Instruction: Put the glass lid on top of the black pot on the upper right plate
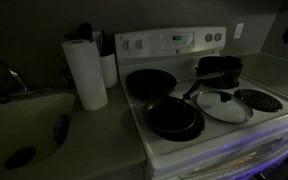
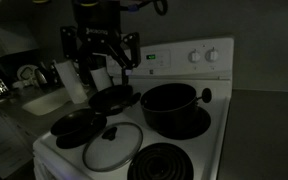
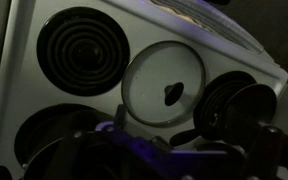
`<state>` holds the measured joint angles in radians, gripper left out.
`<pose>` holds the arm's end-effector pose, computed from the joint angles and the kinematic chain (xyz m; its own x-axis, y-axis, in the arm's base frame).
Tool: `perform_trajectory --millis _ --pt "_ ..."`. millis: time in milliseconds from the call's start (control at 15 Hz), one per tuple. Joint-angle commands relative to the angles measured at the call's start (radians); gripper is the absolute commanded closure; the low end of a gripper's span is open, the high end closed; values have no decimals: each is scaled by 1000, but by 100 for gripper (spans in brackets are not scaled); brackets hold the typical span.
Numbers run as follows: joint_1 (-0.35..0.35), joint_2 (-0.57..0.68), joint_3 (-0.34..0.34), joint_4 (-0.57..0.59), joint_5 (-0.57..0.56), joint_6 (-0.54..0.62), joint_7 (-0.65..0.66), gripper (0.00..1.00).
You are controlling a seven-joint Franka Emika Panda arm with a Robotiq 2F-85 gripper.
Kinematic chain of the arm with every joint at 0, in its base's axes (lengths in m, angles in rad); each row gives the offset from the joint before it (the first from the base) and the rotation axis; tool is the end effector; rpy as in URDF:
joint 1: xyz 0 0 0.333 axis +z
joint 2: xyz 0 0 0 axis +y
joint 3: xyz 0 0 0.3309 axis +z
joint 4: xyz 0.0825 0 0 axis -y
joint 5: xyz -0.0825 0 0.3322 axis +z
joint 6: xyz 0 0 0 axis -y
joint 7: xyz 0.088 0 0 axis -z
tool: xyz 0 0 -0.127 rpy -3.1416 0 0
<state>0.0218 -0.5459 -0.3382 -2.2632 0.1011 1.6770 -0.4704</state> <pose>0.3091 -0.1130 0.5523 0.9814 0.1819 0.0622 0.1920 -0.9434 -0.2705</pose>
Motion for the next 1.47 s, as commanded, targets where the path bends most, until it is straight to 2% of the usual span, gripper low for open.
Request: perform_trajectory --millis 0,733,1000,1067,1333,1400 --pt "-33 7 25 3 14 -5 -14 0" --pt "2 159 34 -98 223 5 -143 0" --pt "-5 261 61 -78 216 -58 -197 0" --pt "-26 205 75 -103 221 -20 -166 0" --pt "-28 252 87 -98 220 -35 -184 0" --pt "-30 248 95 -102 225 -4 -169 0"
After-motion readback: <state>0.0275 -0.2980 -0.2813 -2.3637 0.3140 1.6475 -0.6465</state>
